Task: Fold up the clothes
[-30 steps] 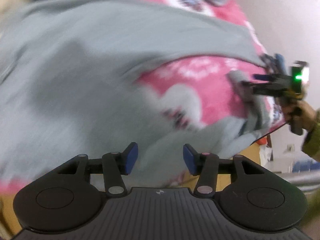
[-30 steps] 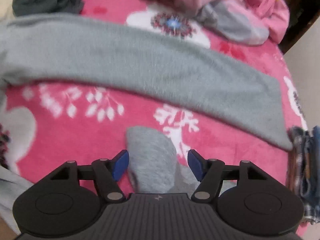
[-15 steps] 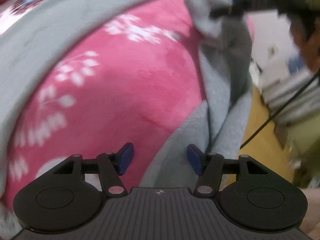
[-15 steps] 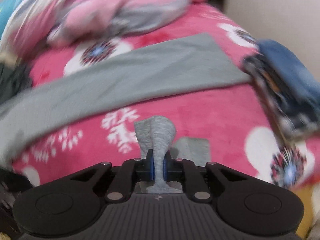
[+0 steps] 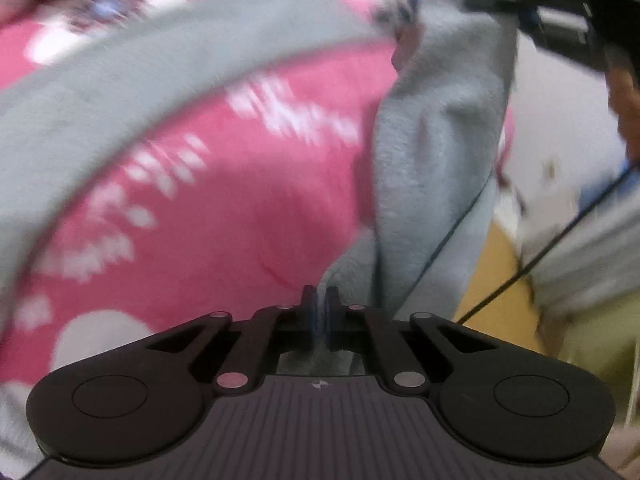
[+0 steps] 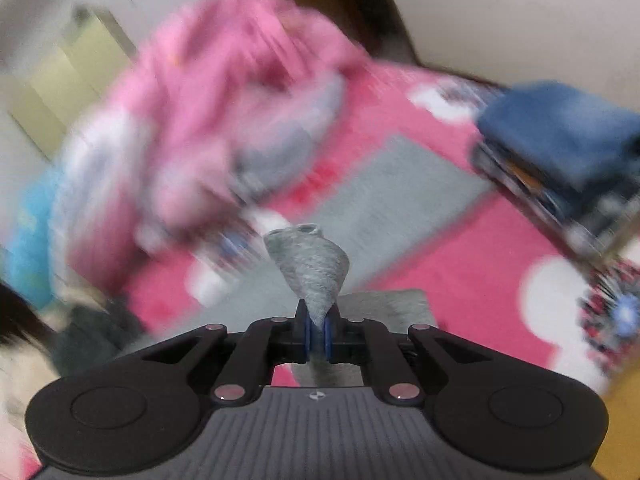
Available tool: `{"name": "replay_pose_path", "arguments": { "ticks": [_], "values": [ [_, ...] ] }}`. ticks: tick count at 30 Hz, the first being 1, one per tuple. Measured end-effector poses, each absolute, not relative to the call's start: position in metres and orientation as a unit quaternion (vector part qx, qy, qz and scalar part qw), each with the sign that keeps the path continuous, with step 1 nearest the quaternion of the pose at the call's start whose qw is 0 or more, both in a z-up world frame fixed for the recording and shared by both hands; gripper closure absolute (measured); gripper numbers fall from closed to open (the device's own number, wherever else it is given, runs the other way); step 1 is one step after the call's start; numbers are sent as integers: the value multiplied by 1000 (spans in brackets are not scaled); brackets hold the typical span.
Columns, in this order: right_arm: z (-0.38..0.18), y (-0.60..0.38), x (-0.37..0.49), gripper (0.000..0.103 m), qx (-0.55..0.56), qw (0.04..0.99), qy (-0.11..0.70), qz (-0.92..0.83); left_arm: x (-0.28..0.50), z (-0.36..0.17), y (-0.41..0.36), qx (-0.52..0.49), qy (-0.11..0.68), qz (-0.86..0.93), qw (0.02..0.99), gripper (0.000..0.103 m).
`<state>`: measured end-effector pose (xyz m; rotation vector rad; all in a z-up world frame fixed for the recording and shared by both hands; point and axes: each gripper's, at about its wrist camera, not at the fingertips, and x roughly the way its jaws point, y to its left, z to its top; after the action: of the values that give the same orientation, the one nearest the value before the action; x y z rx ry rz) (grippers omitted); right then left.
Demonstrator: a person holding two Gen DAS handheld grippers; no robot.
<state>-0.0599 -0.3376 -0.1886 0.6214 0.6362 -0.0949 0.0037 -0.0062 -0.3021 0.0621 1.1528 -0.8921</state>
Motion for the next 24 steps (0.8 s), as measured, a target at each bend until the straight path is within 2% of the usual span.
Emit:
{"name": "replay_pose_path", "arguments": {
  "ticks": [3, 6, 8, 9, 10, 11, 13, 18, 21, 24],
  "values": [
    [-153, -355, -79, 97, 321, 921, 222, -16, 6, -259, 19, -26, 488, -381, 785, 102],
    [-155, -389, -98, 97, 343, 917, 195, -51, 8, -245, 37, -66, 480, -352, 801, 102],
    [-189, -419, -110, 94, 374, 897, 220, -89, 10, -255, 38, -76, 487, -337, 802, 102],
    [-210, -435, -115, 85, 387, 882, 242, -117, 11, -265, 32, -74, 491, -331, 802, 101],
    [-235, -450, -121, 69, 395, 862, 277, -158, 13, -275, 27, -72, 495, -325, 803, 102],
    [-259, -463, -127, 66, 398, 839, 312, -200, 13, -287, 21, -67, 501, -319, 801, 101],
    [-296, -487, -143, 66, 417, 789, 362, -270, 13, -303, 14, -61, 515, -316, 794, 101],
    [-289, -492, -178, 65, 481, 755, 333, -296, 3, -306, 15, -64, 517, -323, 790, 101],
    [-278, -478, -168, 51, 531, 739, 348, -228, -2, -300, 17, -75, 518, -327, 787, 101],
    [-285, -458, -140, 45, 565, 703, 406, -147, -8, -292, 14, -82, 518, -343, 780, 101]
  ]
}}
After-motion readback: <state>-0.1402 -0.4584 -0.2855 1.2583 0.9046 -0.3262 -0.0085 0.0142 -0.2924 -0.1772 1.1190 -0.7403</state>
